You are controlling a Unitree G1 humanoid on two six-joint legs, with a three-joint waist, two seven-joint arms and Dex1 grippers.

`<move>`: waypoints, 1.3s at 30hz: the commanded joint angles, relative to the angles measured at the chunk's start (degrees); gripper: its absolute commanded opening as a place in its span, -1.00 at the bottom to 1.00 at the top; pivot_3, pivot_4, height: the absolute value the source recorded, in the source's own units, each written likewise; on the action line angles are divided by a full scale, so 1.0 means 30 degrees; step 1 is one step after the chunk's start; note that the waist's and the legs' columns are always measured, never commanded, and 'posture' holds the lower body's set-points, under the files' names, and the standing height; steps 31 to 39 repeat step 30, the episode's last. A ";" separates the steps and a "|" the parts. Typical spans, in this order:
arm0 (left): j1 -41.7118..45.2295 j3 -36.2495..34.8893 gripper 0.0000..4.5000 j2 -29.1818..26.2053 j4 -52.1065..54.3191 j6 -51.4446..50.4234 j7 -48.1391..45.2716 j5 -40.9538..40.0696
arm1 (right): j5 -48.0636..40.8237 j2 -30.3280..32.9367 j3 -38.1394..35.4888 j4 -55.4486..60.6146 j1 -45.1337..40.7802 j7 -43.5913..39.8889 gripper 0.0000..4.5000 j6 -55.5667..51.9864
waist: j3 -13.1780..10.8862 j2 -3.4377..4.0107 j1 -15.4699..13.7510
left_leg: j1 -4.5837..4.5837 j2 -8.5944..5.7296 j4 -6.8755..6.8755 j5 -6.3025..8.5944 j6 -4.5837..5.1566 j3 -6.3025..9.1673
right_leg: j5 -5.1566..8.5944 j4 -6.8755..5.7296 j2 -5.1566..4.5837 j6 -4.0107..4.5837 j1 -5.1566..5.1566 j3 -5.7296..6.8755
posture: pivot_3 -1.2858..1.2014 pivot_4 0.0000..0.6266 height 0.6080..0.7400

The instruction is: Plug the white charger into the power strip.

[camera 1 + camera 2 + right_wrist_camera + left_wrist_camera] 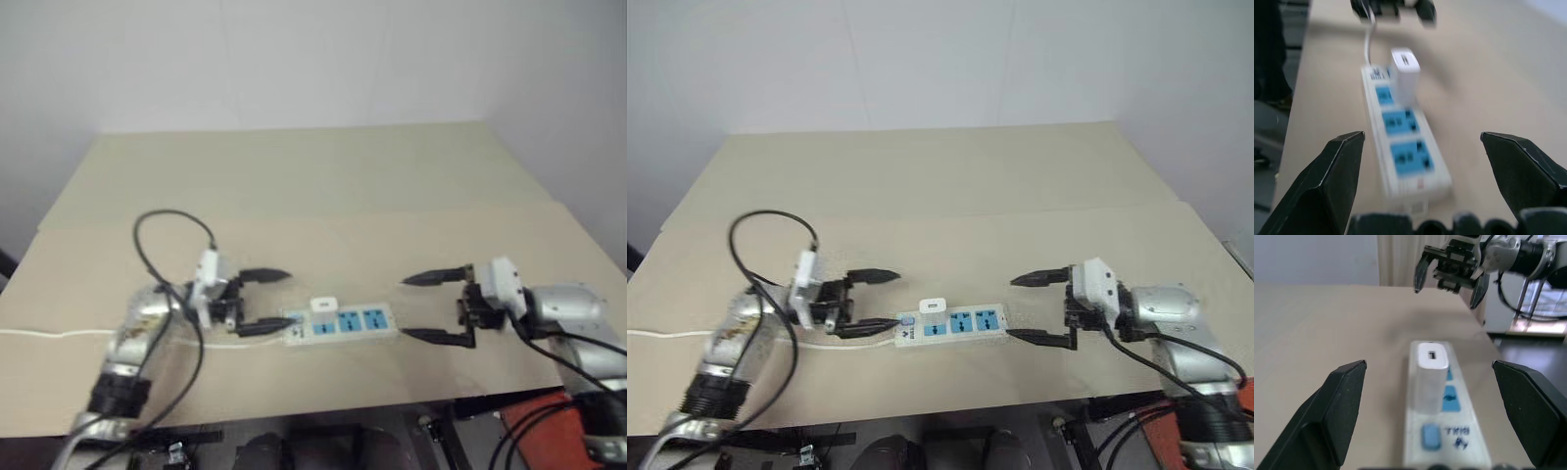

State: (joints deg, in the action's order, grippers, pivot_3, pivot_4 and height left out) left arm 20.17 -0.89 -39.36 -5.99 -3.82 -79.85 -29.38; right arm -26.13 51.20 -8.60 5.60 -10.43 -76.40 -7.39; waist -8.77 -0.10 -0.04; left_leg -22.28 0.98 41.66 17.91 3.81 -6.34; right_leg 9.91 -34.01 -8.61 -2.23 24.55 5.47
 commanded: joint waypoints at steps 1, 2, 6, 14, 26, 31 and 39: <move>-0.0142 -0.1307 0.99 -0.1969 -0.2032 0.2019 -0.1001 0.1249 | -0.0324 0.2115 -0.2433 0.0058 0.0744 0.0196 1.00 -0.1718 | -0.0002 0.0002 -0.0017 | 0.0000 0.0000 -0.0002 0.0001 0.0002 -0.0005 | 0.0002 0.0003 0.0000 0.0001 0.0003 0.0001 | 0.03 -0.52 1.00; -0.0152 -0.1575 0.99 -0.2474 -0.2645 0.2575 -0.1143 0.1530 | -0.0270 0.2726 -0.2928 -0.0317 0.0966 0.0101 1.00 -0.2029 | -0.0007 0.0003 -0.0027 | 0.0002 0.0000 0.0000 0.0005 0.0007 -0.0006 | 0.0004 0.0004 0.0000 -0.0001 0.0002 0.0000 | 0.03 -0.52 1.00; 0.0100 -0.3157 0.99 -0.3772 -0.4011 0.4239 -0.0361 0.2069 | 0.0282 0.5243 -0.4854 -0.2612 0.1943 -0.1677 1.00 -0.1228 | -0.0026 -0.0008 -0.0123 | -0.0016 0.0000 0.0000 0.0061 0.0060 -0.0007 | 0.0009 0.0006 -0.0016 -0.0001 0.0027 -0.0001 | 0.03 -0.52 1.00; -0.2509 -0.3959 0.99 -0.3506 -0.0449 0.4087 0.2115 0.2780 | 0.1994 0.5689 -0.5702 -0.3846 0.3175 -0.1760 1.00 0.2359 | -0.0064 -0.0011 -0.0155 | -0.0020 -0.0007 0.0000 0.0062 0.0036 -0.0049 | 0.0035 0.0010 -0.0028 -0.0054 0.0022 -0.0021 | 0.03 -0.52 1.00; -0.5798 -0.4477 0.99 -0.3555 0.3591 0.2256 0.4220 0.3201 | 0.1853 0.4922 -0.5525 -0.0971 0.4849 -0.0571 1.00 0.1012 | -0.0095 -0.0046 -0.0197 | -0.0004 0.0010 -0.0001 0.0045 -0.0005 -0.0034 | 0.0038 -0.0007 -0.0018 -0.0041 0.0022 -0.0021 | 0.03 -0.52 1.00; -0.5994 -0.4484 0.99 -0.3515 0.4071 0.1773 0.4538 0.2897 | 0.1776 0.4597 -0.5184 -0.0286 0.4629 0.0096 1.00 0.0453 | -0.0095 -0.0046 -0.0202 | -0.0010 0.0008 -0.0001 0.0048 -0.0001 -0.0033 | 0.0039 -0.0004 -0.0018 -0.0041 0.0024 -0.0021 | 0.03 -0.52 1.00; -0.5994 -0.4484 0.99 -0.3515 0.4071 0.1773 0.4538 0.2897 | 0.1776 0.4597 -0.5184 -0.0286 0.4629 0.0096 1.00 0.0453 | -0.0095 -0.0046 -0.0202 | -0.0010 0.0008 -0.0001 0.0048 -0.0001 -0.0033 | 0.0039 -0.0004 -0.0018 -0.0041 0.0024 -0.0021 | 0.03 -0.52 1.00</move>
